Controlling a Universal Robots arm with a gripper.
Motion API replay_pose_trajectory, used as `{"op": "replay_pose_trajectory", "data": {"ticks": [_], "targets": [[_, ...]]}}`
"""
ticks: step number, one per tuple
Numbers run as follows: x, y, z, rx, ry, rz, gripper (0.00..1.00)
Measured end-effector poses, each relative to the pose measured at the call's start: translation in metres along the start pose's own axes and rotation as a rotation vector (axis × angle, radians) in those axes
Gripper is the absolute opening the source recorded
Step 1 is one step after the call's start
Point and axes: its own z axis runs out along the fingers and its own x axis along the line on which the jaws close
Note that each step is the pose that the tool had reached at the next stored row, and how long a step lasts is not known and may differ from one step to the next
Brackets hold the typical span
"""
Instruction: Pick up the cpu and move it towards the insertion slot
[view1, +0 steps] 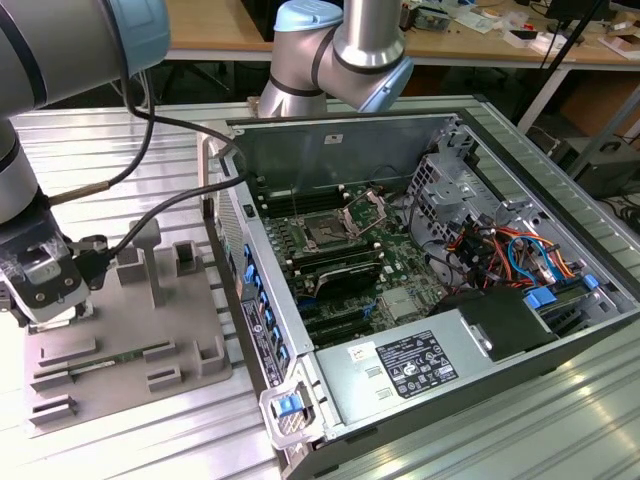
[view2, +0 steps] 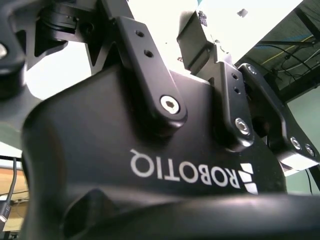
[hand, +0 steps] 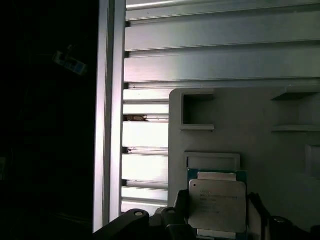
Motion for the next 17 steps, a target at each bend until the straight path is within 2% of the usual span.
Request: {"op": "replay_pose_trajectory", "data": {"ticks": [9, 17], "targets": [[0.0000, 0.0003, -0.0084, -0.0001, -0.0001, 0.000, 0.55], [0.0000, 0.0004, -0.0113, 0.0000, 0.0000, 0.000, 0.55]]}}
